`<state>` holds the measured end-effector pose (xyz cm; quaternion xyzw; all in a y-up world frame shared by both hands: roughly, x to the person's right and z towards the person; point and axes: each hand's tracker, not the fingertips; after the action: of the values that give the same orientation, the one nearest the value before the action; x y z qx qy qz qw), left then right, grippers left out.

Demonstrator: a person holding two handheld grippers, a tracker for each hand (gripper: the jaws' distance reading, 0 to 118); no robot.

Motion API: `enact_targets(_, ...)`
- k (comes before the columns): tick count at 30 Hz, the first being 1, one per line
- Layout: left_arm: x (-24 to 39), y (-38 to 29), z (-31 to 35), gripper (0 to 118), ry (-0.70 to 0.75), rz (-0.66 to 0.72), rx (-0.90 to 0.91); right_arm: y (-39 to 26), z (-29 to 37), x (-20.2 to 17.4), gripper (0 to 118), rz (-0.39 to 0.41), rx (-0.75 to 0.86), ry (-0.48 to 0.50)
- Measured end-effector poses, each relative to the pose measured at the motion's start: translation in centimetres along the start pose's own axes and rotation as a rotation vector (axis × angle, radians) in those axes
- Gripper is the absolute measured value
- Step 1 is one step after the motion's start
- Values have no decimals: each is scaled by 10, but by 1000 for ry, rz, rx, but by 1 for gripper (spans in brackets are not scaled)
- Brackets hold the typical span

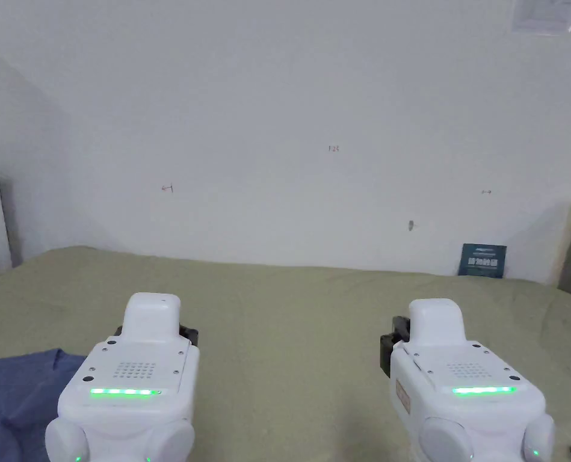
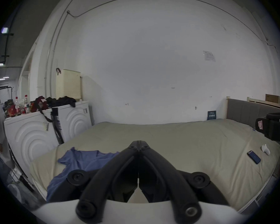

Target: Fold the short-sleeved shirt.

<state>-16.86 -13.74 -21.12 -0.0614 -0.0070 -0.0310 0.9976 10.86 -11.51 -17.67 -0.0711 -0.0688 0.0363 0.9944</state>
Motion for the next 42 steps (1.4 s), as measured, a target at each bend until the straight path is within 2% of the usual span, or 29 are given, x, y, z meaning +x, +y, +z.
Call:
enact_targets(13,-134,1,67,0,317,19,-36,14,-10,-152,1,24,27,391)
enact_targets(21,-178,-17,105,0,427,59,-90,13,-2,-207,1,28,18,519)
enact_targets(27,-177,-19,105,0,426,49,-98,8,-1,-215,1,29,7,552)
enact_targets(33,-171,-20,103,0,359,49,-133,4,-8,-199,1,22,-3,520)
enact_targets(37,-167,-21,82,0,278,53,-244,2,-15,-185,1,25,-18,500)
enact_targets(40,-174,-21,15,0,147,96,-337,-1,-20,-172,1,31,-19,491)
enact_targets(41,-178,-19,1,8,106,115,-338,-1,-22,-167,1,31,-23,487)
enact_targets(42,-179,-13,-13,21,87,131,-351,-2,-26,-161,1,29,-31,477)
